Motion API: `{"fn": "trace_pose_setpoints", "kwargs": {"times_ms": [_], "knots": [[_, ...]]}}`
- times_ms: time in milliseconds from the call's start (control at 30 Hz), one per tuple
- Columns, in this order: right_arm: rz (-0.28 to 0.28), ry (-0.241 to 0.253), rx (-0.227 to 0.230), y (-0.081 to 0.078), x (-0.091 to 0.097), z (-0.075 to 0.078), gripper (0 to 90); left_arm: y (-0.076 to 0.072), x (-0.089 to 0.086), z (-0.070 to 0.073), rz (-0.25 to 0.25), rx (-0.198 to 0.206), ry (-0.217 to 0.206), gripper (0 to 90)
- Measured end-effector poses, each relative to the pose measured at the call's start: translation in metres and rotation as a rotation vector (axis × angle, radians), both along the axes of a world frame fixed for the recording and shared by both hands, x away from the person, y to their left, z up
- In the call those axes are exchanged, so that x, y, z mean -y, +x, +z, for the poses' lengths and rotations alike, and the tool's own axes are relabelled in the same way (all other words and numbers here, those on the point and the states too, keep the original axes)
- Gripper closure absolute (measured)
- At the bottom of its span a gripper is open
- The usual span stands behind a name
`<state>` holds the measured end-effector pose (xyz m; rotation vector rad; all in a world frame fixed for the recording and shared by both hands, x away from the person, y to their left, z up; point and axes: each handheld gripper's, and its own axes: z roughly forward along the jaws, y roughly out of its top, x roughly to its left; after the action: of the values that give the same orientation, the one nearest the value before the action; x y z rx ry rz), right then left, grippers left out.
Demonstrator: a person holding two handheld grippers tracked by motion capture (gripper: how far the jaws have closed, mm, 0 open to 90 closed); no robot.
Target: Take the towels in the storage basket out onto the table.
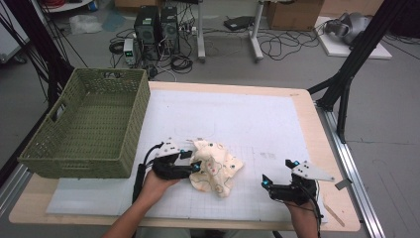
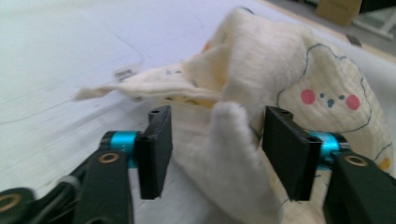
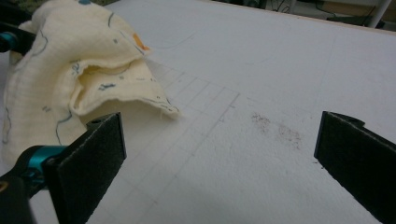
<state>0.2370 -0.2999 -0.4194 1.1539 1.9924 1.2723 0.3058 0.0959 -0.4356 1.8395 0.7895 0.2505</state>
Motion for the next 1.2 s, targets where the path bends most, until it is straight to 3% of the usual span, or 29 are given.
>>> {"fn": "trace_pose_setpoints", "kwargs": {"times_ms": [133, 233, 333, 567, 667, 733, 767, 833, 900, 1200], "knots": [[0.005, 0.042, -0.025, 0.012, -0.009, 0.003, 1.7, -0.004, -0.016, 0.0, 0.027, 0.005, -0.049, 40.3], [0.037, 0.029, -0.041, 0.026, -0.021, 0.003, 6.6, -0.003, -0.021, 0.002, 0.035, 0.019, -0.069, 40.1], [0.09, 0.02, -0.073, 0.042, -0.033, 0.001, 19.4, -0.003, -0.023, 0.002, 0.039, 0.026, -0.07, 39.7], [0.185, -0.001, -0.138, 0.069, -0.062, -0.012, 32.8, -0.002, -0.025, 0.001, 0.059, 0.034, -0.078, 34.6], [0.227, -0.065, -0.192, 0.072, -0.076, -0.021, 43.5, -0.002, -0.025, 0.001, 0.068, 0.033, -0.077, 30.9], [0.235, -0.165, -0.233, 0.071, -0.086, -0.029, 52.0, -0.002, -0.026, 0.001, 0.073, 0.035, -0.079, 29.4], [0.221, -0.174, -0.206, 0.069, -0.088, -0.03, 58.8, -0.002, -0.026, 0.001, 0.076, 0.038, -0.082, 29.3], [0.225, -0.169, -0.225, 0.068, -0.088, -0.027, 74.7, -0.002, -0.027, 0.001, 0.077, 0.039, -0.085, 29.2], [0.223, -0.179, -0.228, 0.067, -0.083, -0.026, 83.5, -0.002, -0.027, 0.0, 0.08, 0.037, -0.083, 29.3], [0.124, -0.229, -0.212, 0.053, -0.044, -0.014, 85.6, -0.002, -0.031, 0.001, 0.097, 0.04, -0.091, 30.3]]}}
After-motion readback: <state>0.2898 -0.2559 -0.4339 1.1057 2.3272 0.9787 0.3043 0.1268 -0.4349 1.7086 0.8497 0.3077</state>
